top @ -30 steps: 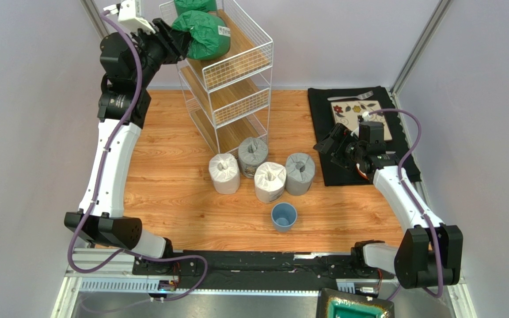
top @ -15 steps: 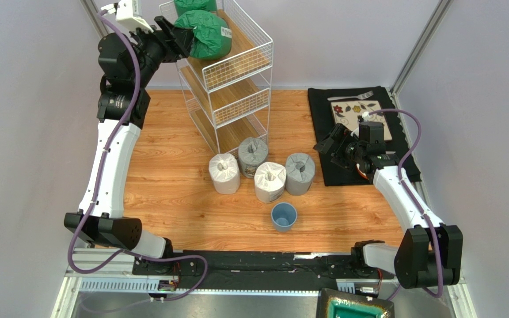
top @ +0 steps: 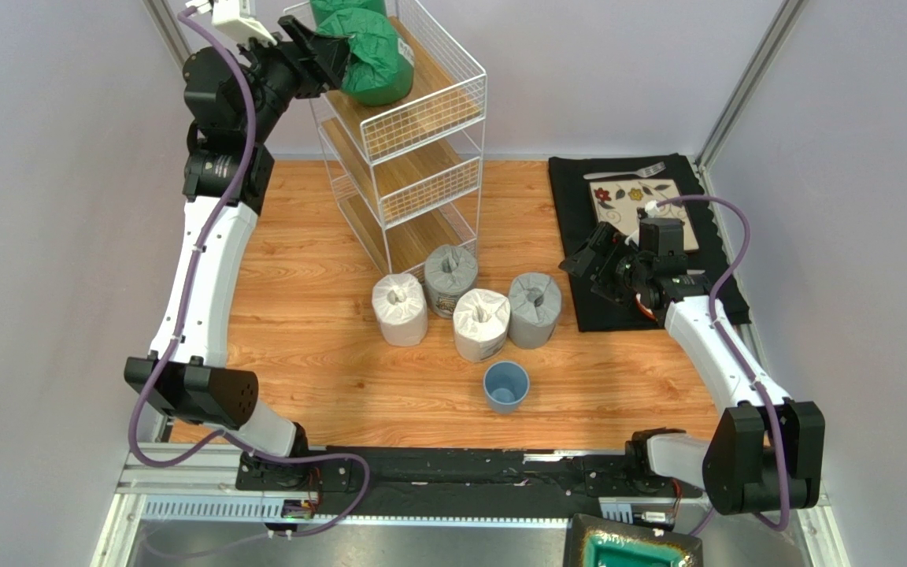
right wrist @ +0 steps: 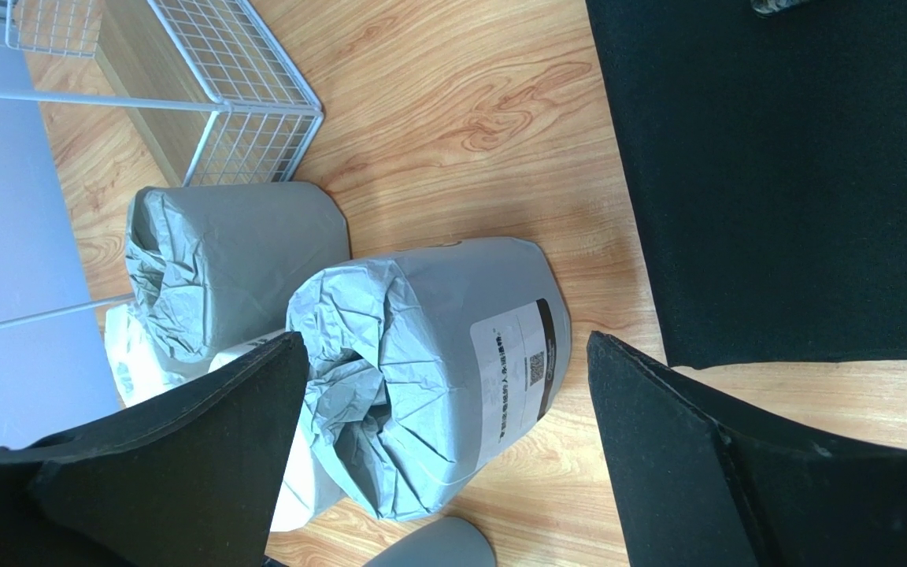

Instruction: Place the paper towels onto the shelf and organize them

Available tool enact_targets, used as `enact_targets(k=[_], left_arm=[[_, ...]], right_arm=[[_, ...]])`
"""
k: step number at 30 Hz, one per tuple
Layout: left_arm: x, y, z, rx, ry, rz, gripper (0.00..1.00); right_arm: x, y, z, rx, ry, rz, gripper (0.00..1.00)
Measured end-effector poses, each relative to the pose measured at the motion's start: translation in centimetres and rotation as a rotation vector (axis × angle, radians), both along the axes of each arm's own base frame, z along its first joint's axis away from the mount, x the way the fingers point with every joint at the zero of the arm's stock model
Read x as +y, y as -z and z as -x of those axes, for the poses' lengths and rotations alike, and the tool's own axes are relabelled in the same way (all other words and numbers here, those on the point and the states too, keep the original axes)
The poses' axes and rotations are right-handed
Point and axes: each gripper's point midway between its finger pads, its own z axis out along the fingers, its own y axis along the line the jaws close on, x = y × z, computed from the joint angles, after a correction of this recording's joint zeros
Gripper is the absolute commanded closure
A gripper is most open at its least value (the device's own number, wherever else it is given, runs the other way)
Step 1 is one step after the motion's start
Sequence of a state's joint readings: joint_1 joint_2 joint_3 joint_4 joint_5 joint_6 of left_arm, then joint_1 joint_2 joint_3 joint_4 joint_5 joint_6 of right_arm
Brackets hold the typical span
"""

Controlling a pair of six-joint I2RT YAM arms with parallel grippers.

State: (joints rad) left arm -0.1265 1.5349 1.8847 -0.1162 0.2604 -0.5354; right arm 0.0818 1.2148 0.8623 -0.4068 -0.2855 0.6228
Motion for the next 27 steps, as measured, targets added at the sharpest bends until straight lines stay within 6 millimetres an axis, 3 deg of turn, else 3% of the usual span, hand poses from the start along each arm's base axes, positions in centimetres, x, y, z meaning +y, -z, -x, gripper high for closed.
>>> enact_targets(k=[10, 27], left_arm=[[-0.2, 0.1, -1.7, -0.005, 0.022, 0.042, 0.3], [0.1, -2.8, -2.3, -0.115, 0.076, 0.137, 0.3]], right_arm=[[-0.3, 0.2, 0.1, 0.005, 0.004, 0.011, 0.08], [-0.5, 0.3, 0.1, 0.008, 0.004, 0.019, 0.08]])
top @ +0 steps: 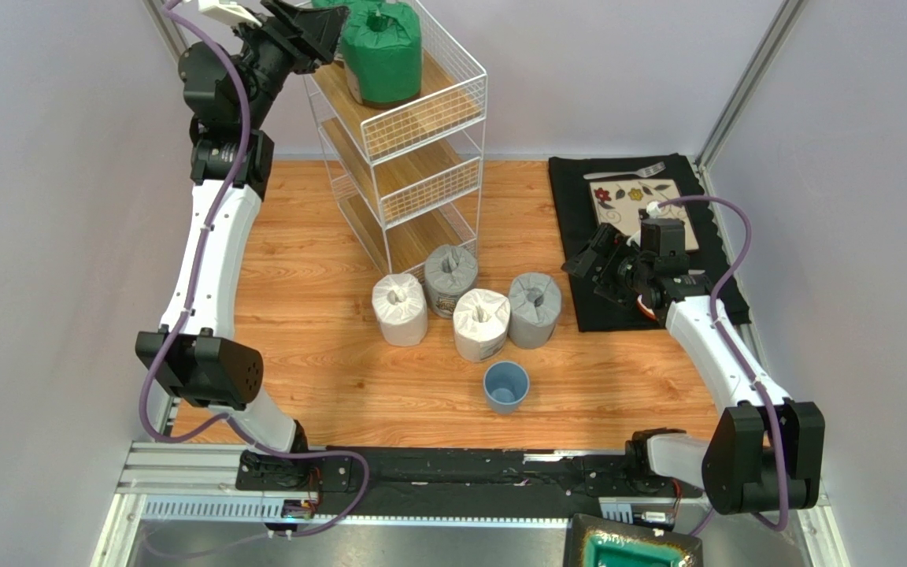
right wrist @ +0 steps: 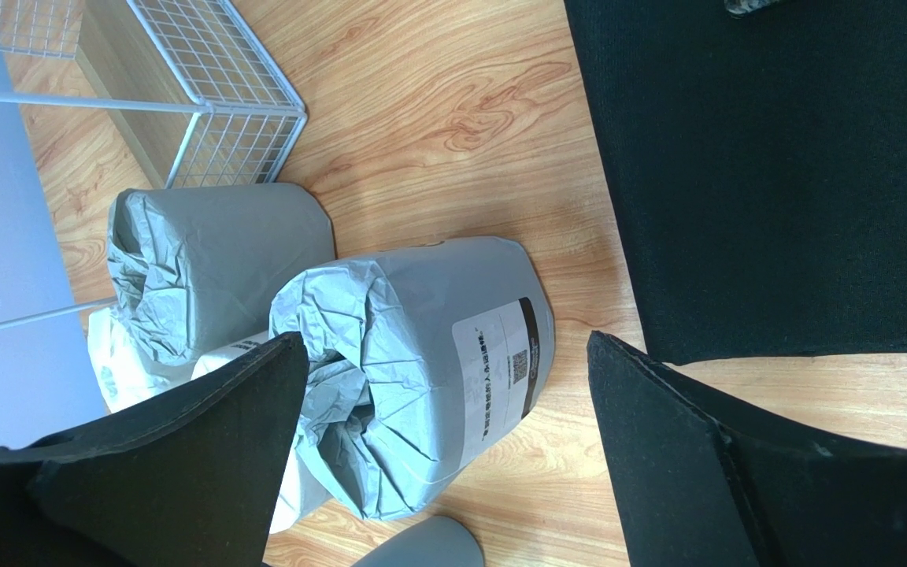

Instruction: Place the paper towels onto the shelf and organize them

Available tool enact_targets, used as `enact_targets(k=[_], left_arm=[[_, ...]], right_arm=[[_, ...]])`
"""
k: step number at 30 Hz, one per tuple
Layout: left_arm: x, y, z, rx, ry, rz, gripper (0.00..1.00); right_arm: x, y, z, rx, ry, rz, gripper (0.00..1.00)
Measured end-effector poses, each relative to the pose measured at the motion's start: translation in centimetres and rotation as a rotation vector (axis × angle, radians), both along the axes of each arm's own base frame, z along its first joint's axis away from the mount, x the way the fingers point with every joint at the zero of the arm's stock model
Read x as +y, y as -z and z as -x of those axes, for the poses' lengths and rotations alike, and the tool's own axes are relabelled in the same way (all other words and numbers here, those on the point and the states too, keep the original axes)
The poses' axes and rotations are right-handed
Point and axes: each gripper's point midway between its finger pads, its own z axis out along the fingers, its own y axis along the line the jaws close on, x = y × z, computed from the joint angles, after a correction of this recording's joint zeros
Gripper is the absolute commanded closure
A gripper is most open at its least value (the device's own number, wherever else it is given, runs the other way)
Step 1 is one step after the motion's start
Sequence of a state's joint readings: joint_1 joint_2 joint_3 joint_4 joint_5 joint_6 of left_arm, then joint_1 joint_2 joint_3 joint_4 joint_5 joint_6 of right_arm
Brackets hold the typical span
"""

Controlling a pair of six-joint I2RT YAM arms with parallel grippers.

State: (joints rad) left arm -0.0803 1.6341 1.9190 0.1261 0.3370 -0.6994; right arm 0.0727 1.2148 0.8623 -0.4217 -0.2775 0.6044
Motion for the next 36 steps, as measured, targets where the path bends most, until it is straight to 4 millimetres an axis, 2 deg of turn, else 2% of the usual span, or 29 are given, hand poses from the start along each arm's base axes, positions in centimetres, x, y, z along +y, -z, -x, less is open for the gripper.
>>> enact_targets(k=[5, 8, 11, 16, 18, 20, 22, 26, 31, 34, 36], left_arm=[[0.0, -0.5, 0.6, -0.038, 0.016, 0.015, 0.3], [0.1, -0.6, 1.5, -0.054, 0.021, 0.016, 0.3], [0.6, -1.5, 2.8, -0.096, 0.015, 0.02, 0.3], [2.5, -4.1, 4.0, -0.188, -0.007, 0.06, 0.3], [3.9, -4.8, 3.6, -0.211, -0.016, 0.096, 0.3], [5.0, -5.4, 2.6, -0.22, -0.019, 0.135, 0.3], [6.2, -5.8, 0.7, -0.219, -0.012, 0.188, 0.29], [7.5, -5.3, -3.8, -0.19, 0.035, 0.292, 0.29], [8.0, -1.0, -9.0, -0.068, 0.077, 0.406, 0.28], [8.1, 0.8, -10.3, -0.014, 0.083, 0.435, 0.28], [8.0, 0.9, -10.4, -0.005, 0.091, 0.445, 0.29]], right_arm=[[-0.2, 0.0, -0.1, 0.0, 0.008, 0.005, 0.08], [-0.2, 0.0, -0.1, 0.0, 0.009, 0.004, 0.08], [-0.2, 0.0, -0.1, 0.0, 0.008, 0.005, 0.08], [-0.3, 0.1, -0.1, -0.002, 0.004, 0.009, 0.08], [-0.3, 0.1, -0.1, -0.002, 0.004, 0.01, 0.08], [-0.3, 0.1, -0.1, -0.003, 0.003, 0.012, 0.08], [-0.4, 0.1, -0.1, -0.003, 0.005, 0.013, 0.08], [-0.5, 0.1, -0.1, -0.003, 0.006, 0.016, 0.08], [-0.7, 0.1, -0.1, -0.004, 0.008, 0.018, 0.08], [-0.7, 0.1, -0.1, -0.003, 0.01, 0.018, 0.08], [-0.7, 0.1, -0.1, -0.002, 0.01, 0.019, 0.08]])
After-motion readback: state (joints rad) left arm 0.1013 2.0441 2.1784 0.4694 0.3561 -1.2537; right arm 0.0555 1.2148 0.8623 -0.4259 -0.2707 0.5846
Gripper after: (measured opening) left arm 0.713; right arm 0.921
